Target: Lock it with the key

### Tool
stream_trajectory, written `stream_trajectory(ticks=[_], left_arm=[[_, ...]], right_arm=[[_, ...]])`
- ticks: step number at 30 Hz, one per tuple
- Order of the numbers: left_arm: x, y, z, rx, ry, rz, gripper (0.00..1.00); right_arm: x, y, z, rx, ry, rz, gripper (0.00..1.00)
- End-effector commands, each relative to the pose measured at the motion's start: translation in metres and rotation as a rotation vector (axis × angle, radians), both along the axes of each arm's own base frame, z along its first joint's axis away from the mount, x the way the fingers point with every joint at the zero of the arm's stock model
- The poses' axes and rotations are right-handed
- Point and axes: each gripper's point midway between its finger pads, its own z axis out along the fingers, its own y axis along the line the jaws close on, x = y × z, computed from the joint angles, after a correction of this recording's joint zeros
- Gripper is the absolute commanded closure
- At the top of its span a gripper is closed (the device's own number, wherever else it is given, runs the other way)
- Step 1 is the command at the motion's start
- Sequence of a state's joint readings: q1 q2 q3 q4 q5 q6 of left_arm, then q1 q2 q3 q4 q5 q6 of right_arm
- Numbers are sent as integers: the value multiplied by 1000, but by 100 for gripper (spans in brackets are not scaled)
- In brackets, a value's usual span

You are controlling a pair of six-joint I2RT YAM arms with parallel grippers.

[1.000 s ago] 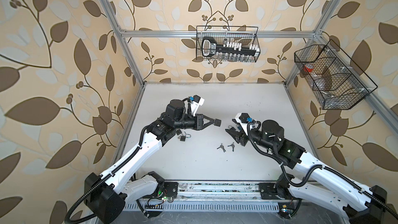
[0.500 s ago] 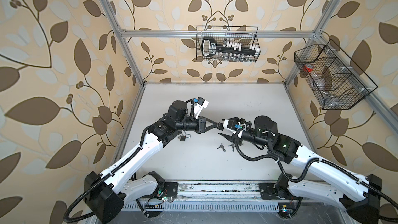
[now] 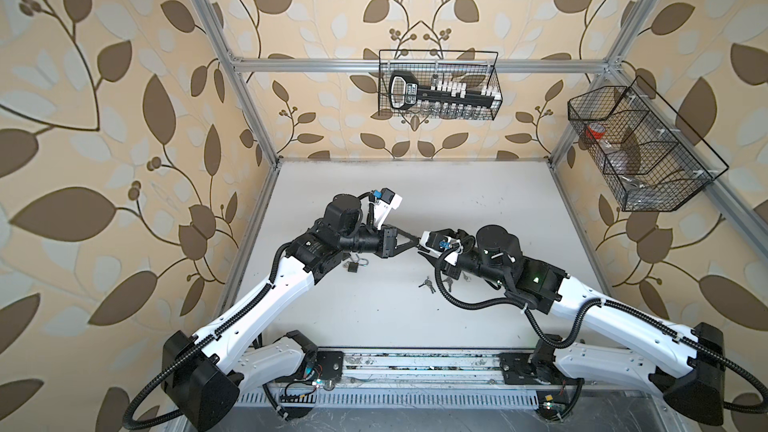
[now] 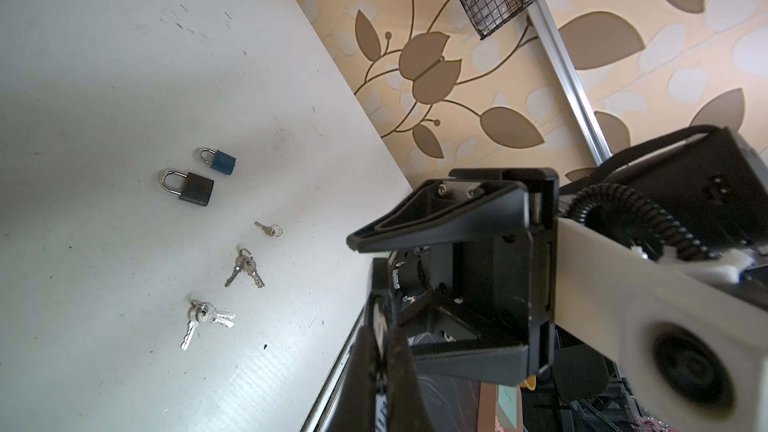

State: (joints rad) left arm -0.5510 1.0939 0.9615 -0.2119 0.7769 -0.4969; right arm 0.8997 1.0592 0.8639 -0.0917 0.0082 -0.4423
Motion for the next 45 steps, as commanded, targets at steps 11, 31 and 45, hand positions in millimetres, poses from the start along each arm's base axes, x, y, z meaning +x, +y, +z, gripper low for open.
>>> stream_trajectory(ticks=[11, 31, 45], left_arm=[[-2, -1, 33, -40, -108, -7, 100], [53, 112, -31, 408, -72, 681, 1], [66, 131, -72, 211, 181, 704, 1]], right_arm=[[3, 5, 14, 46, -25, -4, 70], [51, -17, -131, -73, 529, -263, 100], [99, -25, -204, -223, 678, -503, 100]])
